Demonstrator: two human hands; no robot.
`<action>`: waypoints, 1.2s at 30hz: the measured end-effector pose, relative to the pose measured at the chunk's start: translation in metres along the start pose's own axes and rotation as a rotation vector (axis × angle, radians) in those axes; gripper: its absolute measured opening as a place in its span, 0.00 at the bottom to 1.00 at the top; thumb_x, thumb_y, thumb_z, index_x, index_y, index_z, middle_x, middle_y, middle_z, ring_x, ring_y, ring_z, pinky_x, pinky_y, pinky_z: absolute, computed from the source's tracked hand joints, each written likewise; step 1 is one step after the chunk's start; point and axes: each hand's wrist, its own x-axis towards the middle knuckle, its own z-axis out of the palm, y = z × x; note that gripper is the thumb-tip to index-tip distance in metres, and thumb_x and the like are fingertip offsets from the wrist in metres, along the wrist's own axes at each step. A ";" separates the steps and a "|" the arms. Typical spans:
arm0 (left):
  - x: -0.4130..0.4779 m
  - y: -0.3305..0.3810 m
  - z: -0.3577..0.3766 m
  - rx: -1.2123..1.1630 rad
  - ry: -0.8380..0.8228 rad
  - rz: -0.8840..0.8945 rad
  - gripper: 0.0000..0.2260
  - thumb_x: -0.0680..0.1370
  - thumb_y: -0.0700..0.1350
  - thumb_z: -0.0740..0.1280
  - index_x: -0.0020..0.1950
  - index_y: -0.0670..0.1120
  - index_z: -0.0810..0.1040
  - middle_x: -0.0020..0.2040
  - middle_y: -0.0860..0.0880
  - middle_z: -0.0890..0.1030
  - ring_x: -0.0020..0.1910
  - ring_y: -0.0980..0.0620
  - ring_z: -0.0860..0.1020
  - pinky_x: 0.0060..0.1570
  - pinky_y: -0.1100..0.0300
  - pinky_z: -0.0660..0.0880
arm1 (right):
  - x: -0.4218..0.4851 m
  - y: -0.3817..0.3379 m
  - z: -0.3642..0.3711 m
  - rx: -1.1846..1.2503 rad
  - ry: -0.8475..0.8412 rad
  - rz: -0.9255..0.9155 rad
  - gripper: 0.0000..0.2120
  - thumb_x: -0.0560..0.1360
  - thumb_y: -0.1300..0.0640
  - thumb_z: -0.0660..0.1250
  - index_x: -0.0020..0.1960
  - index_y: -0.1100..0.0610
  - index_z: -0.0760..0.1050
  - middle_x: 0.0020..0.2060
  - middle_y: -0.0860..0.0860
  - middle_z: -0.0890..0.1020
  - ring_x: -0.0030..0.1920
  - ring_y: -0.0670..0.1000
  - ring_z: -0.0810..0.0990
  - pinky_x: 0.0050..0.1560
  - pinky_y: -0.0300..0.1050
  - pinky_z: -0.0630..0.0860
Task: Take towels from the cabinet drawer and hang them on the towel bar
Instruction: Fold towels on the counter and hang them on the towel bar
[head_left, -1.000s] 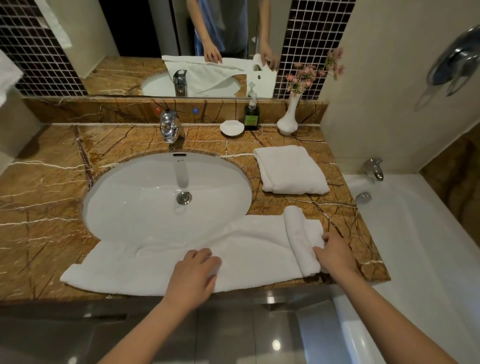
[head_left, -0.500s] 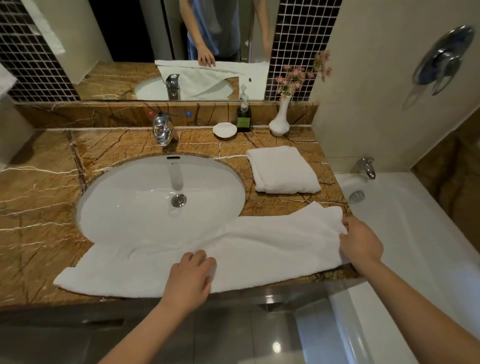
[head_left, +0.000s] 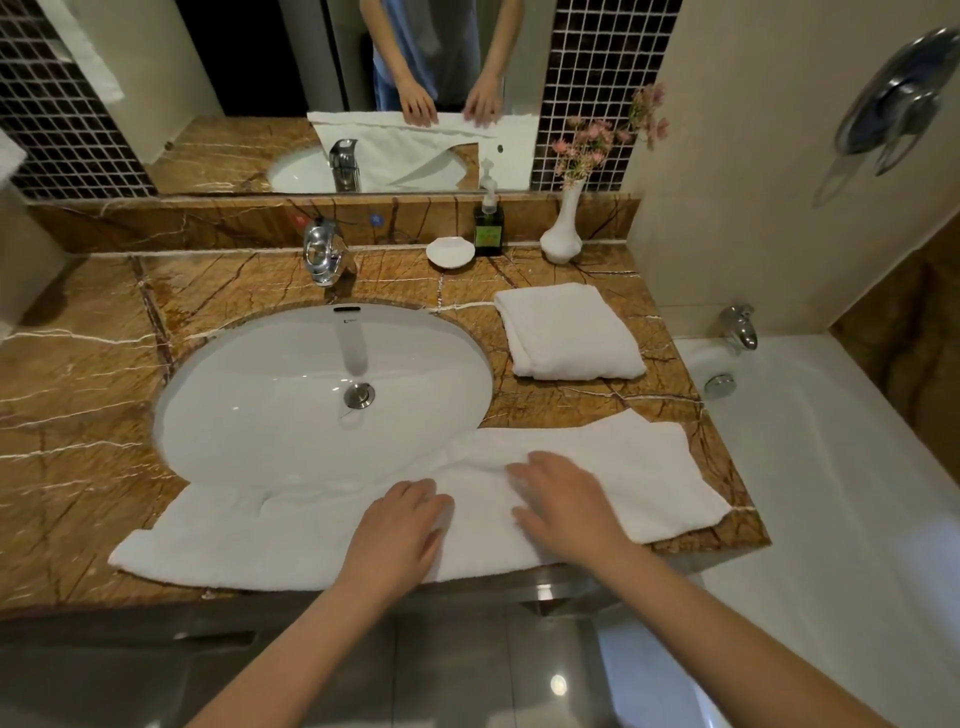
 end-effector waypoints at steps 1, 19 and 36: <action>0.002 -0.002 0.003 -0.006 -0.026 0.010 0.17 0.77 0.47 0.65 0.66 0.50 0.74 0.68 0.46 0.72 0.65 0.44 0.72 0.60 0.52 0.72 | 0.000 -0.012 0.009 -0.032 -0.069 -0.019 0.27 0.78 0.41 0.58 0.75 0.43 0.58 0.76 0.52 0.58 0.75 0.54 0.56 0.72 0.58 0.57; -0.022 -0.115 -0.025 -0.084 -0.119 -0.272 0.23 0.78 0.60 0.56 0.68 0.51 0.72 0.63 0.52 0.77 0.61 0.51 0.74 0.60 0.57 0.70 | -0.019 -0.039 0.047 -0.105 -0.123 0.043 0.30 0.76 0.31 0.46 0.76 0.38 0.51 0.78 0.48 0.43 0.77 0.54 0.37 0.72 0.67 0.38; -0.106 -0.128 -0.005 0.088 -0.164 -0.488 0.41 0.67 0.74 0.33 0.77 0.57 0.42 0.78 0.50 0.41 0.77 0.46 0.45 0.73 0.46 0.50 | 0.023 -0.072 0.064 -0.257 -0.133 -0.183 0.28 0.74 0.33 0.31 0.72 0.34 0.29 0.76 0.45 0.35 0.74 0.53 0.29 0.68 0.63 0.27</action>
